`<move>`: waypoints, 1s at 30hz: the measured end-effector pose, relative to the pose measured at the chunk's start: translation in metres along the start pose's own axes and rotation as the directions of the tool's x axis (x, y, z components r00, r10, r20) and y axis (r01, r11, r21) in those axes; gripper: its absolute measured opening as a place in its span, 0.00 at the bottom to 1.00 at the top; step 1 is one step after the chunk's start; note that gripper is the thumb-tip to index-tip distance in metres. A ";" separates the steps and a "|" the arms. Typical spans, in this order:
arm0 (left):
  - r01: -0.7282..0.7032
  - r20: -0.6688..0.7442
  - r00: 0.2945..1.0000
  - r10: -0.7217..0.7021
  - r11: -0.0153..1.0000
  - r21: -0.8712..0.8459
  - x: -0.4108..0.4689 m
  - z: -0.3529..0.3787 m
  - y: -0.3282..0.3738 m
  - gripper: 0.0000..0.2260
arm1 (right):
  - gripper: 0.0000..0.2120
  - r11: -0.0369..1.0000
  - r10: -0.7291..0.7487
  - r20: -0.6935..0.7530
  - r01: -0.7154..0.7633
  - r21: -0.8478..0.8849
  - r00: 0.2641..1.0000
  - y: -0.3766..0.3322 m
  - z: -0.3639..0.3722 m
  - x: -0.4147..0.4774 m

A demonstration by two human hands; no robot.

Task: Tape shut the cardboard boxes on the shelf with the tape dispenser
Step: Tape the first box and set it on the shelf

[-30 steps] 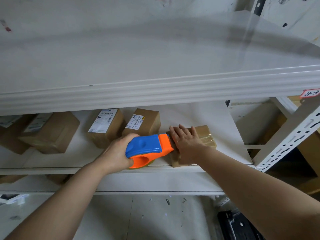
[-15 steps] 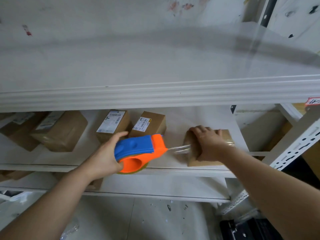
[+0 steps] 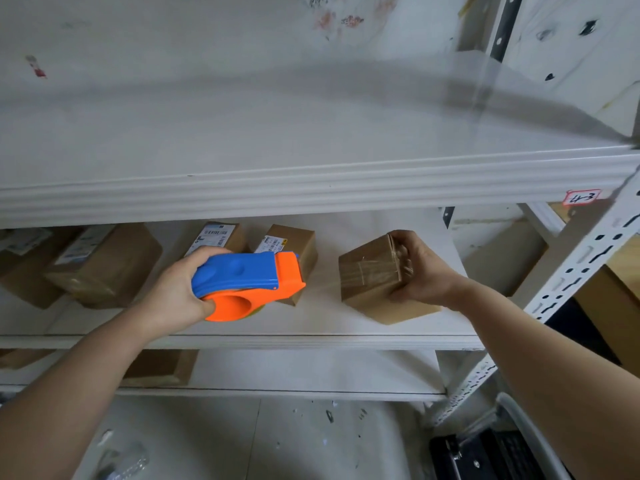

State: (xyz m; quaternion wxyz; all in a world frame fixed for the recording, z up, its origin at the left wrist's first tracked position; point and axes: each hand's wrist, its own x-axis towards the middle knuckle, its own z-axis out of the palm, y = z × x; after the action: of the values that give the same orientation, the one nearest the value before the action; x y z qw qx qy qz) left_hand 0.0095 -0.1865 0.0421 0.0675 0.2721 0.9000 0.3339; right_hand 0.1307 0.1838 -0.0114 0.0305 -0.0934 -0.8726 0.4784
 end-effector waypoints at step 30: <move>0.009 0.116 0.993 -0.019 0.996 0.091 0.015 0.043 0.019 0.34 | 0.59 0.981 0.116 0.163 -0.138 0.133 0.980 0.024 0.013 -0.014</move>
State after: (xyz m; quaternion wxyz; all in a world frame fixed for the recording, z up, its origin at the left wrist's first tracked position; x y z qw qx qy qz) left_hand 0.0180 -0.1421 0.0224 0.1098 0.2875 0.9106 0.2758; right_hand 0.1461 0.1833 -0.0381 -0.0611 -0.1095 -0.8278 0.5469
